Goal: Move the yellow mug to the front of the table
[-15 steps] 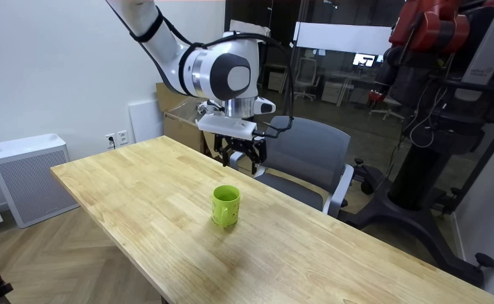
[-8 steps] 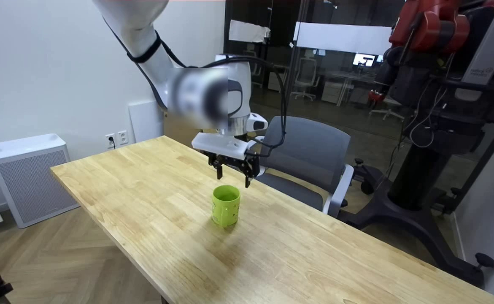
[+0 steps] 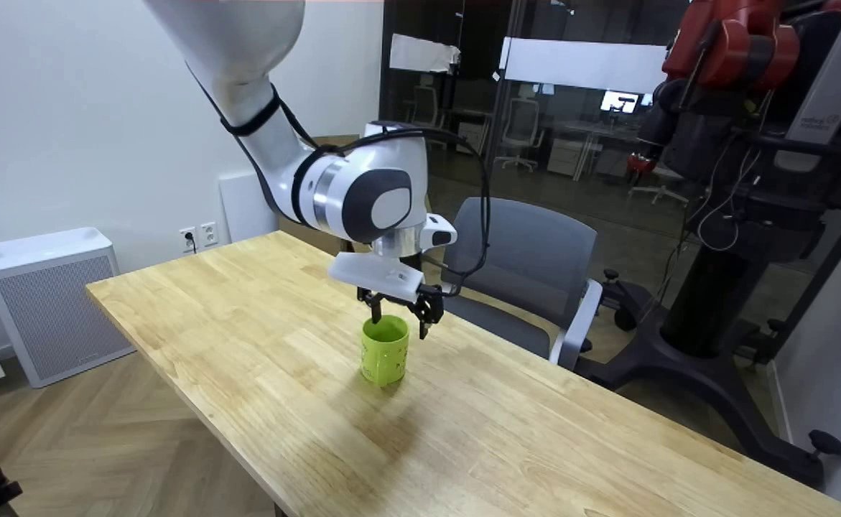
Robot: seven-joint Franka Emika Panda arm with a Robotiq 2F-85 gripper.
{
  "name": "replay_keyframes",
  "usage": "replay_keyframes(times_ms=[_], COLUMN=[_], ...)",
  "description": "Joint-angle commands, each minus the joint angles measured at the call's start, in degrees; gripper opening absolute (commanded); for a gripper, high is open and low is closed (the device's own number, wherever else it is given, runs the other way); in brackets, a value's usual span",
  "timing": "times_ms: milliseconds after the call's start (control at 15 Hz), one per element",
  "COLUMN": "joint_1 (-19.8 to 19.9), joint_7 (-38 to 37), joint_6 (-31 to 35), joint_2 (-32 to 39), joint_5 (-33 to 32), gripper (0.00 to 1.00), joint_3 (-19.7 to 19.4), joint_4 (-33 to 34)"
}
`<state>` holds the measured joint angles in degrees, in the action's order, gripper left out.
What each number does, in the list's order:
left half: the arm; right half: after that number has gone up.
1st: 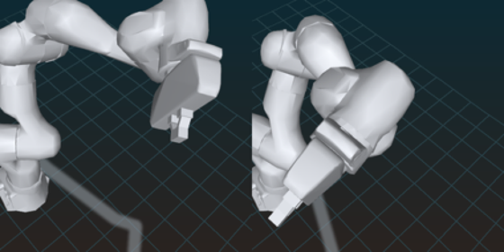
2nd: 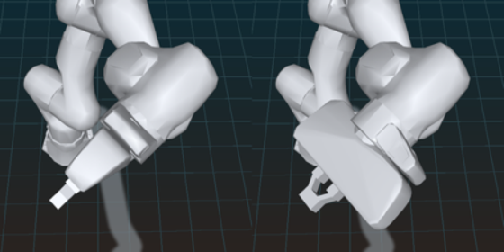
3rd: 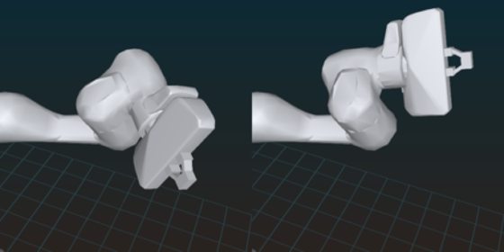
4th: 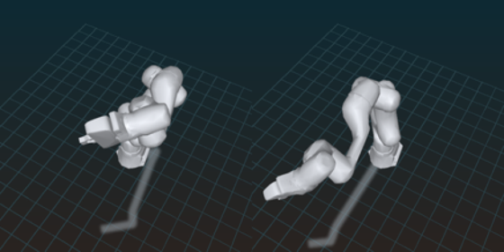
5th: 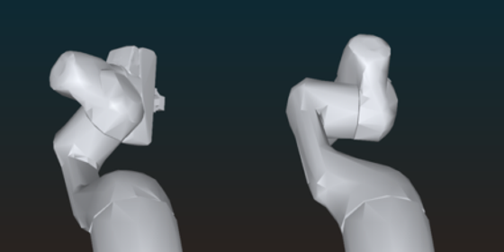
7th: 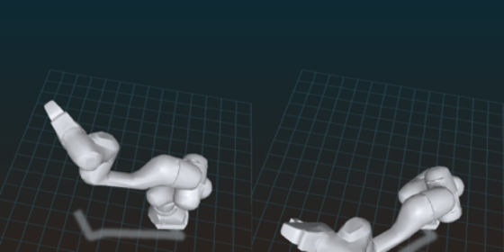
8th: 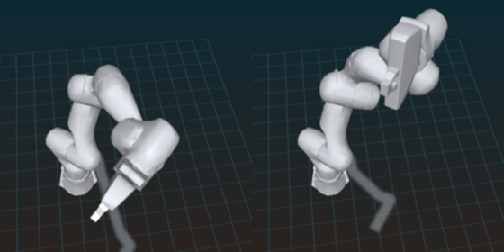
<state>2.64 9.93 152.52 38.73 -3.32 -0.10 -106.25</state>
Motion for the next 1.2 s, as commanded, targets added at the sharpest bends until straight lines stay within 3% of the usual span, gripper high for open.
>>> replay_keyframes(times_ms=[0,200,267,333,1067,1133], joint_1=[2.3,3.9,4.46,4.77,7.91,6.73], joint_7=[1.21,2.34,2.97,3.07,7.53,6.01], joint_6=[2.67,3.28,3.24,3.26,1.5,2.38], joint_2=[0.12,0.72,0.94,1.15,2.62,2.21], joint_5=[1.18,2.06,2.38,2.52,4.09,3.38], gripper=[1.0,1.0,0.75,0.74,0.0,0.16], joint_3=[1.64,2.75,3.22,3.4,6.44,5.11], joint_4=[-1.54,-1.79,-1.66,-1.49,-0.17,-1.12])
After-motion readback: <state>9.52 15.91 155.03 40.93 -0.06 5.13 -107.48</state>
